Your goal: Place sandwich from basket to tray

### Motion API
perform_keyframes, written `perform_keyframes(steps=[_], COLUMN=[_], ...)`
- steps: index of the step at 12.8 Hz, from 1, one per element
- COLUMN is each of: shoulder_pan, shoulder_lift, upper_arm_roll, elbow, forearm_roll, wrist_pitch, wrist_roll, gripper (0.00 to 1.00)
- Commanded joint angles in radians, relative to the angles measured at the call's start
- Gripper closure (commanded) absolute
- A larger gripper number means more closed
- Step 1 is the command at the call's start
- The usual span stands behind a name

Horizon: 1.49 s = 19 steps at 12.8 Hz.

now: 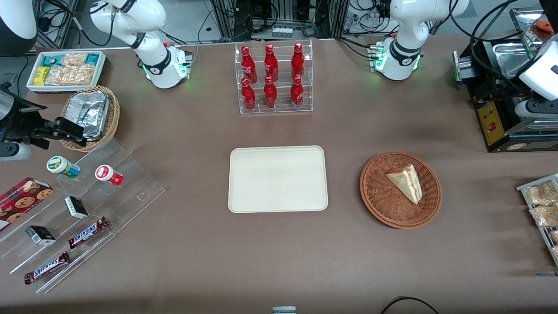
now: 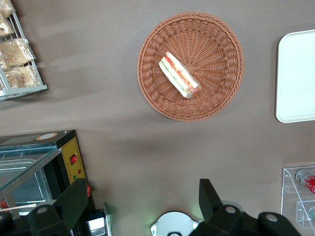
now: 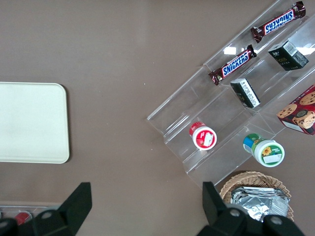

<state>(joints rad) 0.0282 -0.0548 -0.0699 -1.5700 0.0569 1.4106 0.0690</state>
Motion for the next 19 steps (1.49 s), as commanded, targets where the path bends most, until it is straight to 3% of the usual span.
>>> perform_keyframes(steps=[1, 8, 12, 14, 19], shoulder_pan=[-0.007, -0.001, -0.01, -0.01, -0.05], shoulder_lift=[0.024, 0.099, 0.128, 0.145, 0.161], upper_arm_roll=[0.008, 0.01, 0.008, 0.008, 0.005], elbow=[0.044, 0.018, -0.123, -0.159, -0.382], forearm_roll=[-0.012, -0.003, -0.035, -0.04, -0.04], wrist_pitch=[-0.018, 0.019, 0.181, 0.247, 0.592], wrist_roll=[0.001, -0.021, -0.309, -0.351, -0.631], gripper=[0.0, 0.0, 0.0, 0.0, 0.0])
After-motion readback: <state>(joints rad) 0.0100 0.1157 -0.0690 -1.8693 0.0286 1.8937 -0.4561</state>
